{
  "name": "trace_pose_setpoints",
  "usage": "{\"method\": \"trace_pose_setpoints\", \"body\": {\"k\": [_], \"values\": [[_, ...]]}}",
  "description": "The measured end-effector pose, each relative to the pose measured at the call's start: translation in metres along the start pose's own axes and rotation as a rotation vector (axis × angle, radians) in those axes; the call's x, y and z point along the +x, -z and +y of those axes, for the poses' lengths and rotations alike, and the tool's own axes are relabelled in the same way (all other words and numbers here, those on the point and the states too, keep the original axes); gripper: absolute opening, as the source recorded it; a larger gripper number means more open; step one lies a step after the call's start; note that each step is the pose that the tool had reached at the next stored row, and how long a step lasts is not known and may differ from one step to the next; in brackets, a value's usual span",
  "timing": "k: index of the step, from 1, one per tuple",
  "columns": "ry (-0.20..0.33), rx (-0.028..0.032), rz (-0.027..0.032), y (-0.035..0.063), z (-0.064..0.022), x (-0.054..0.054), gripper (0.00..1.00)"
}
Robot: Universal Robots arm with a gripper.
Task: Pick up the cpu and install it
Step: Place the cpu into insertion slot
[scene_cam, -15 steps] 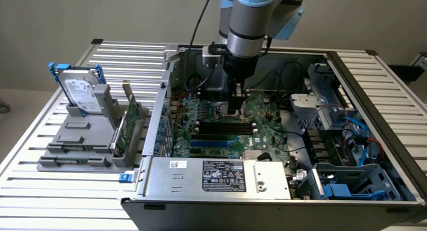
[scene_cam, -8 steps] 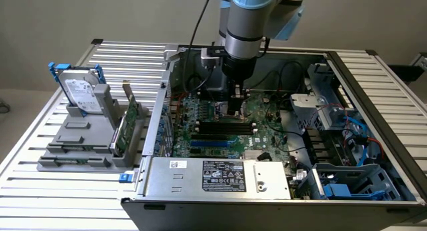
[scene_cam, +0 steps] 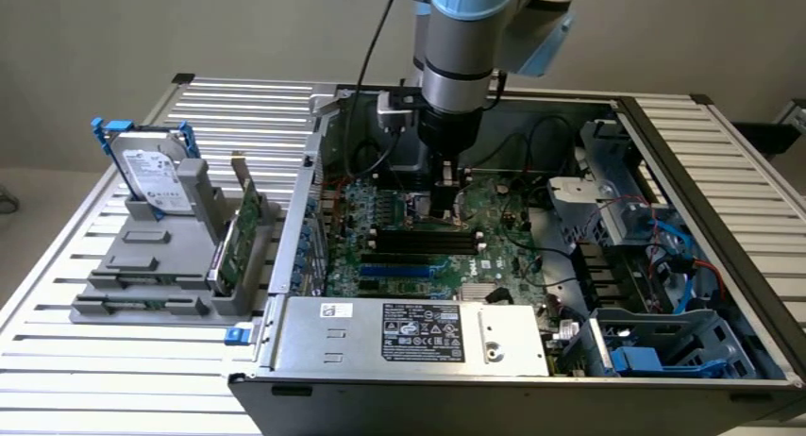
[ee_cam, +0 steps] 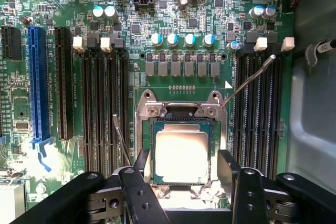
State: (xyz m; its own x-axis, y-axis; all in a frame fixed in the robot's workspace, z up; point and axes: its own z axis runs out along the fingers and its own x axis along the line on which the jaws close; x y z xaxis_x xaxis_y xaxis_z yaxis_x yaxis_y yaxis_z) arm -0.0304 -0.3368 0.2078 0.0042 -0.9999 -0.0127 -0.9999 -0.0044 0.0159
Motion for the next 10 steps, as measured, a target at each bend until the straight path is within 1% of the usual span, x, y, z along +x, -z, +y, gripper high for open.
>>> {"method": "trace_pose_setpoints", "body": {"k": [2, 3, 10], "values": [[0.000, 0.0013, -0.0101, -0.0004, 0.0012, 0.0000, 0.63], [0.000, 0.0015, -0.0128, -0.0007, 0.0015, 0.0000, 0.63], [0.000, 0.0015, -0.0136, -0.0043, 0.0020, 0.0000, 0.63]]}}
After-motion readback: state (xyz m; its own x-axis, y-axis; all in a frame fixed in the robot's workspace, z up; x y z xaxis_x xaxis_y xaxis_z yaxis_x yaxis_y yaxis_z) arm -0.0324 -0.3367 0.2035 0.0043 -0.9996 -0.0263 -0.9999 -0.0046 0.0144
